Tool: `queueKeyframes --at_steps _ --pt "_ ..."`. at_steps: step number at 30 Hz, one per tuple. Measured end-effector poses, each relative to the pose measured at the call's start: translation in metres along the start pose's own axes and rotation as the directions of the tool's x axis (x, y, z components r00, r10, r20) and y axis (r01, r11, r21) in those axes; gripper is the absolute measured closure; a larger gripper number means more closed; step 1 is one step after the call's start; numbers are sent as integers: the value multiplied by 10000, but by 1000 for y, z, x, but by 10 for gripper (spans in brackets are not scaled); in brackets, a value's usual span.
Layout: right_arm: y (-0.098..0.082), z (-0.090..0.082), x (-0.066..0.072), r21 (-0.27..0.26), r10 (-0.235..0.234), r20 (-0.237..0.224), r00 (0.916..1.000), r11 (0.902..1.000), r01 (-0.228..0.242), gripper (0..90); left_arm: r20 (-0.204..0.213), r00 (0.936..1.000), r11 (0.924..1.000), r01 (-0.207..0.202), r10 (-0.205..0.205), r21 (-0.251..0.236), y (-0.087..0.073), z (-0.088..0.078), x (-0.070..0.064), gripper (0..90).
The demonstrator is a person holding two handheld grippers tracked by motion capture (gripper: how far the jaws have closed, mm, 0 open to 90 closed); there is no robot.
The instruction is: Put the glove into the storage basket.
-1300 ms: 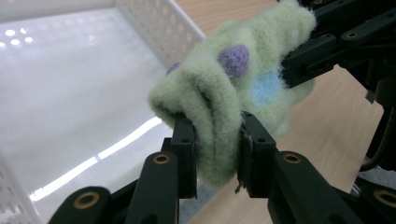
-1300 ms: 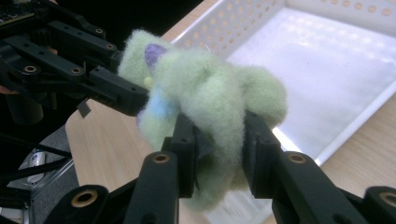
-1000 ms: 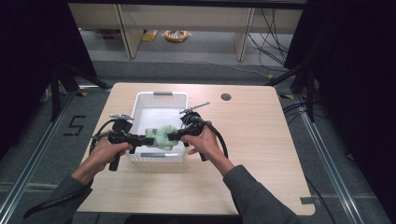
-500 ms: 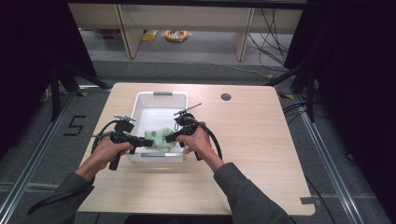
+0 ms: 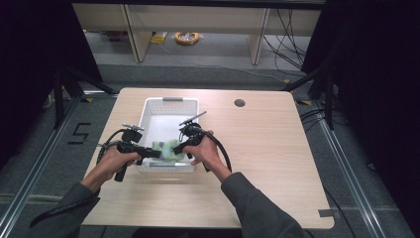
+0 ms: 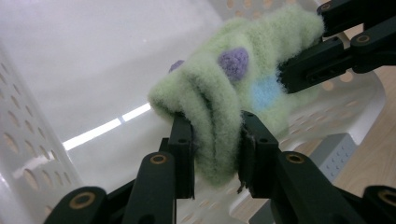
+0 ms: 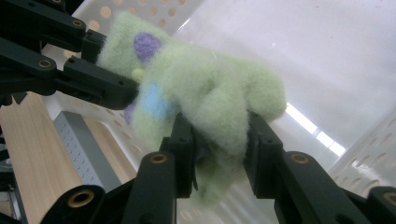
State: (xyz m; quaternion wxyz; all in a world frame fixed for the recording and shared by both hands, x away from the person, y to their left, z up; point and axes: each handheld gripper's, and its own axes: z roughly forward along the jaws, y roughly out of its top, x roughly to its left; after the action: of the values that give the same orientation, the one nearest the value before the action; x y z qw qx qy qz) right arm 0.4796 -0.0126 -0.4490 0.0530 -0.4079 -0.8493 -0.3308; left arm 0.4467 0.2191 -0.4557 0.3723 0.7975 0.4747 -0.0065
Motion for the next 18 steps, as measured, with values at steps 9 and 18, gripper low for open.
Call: queueKeyframes --at_steps 9,18 --pt "0 3 2 288 -266 332 9991 9993 257 645 -260 9995 9998 -162 166 143 3 2 0 646" --pt "2 2 4 321 -329 824 9961 9990 304 553 -606 9975 9993 -379 375 -48 10 -1 -2 548"
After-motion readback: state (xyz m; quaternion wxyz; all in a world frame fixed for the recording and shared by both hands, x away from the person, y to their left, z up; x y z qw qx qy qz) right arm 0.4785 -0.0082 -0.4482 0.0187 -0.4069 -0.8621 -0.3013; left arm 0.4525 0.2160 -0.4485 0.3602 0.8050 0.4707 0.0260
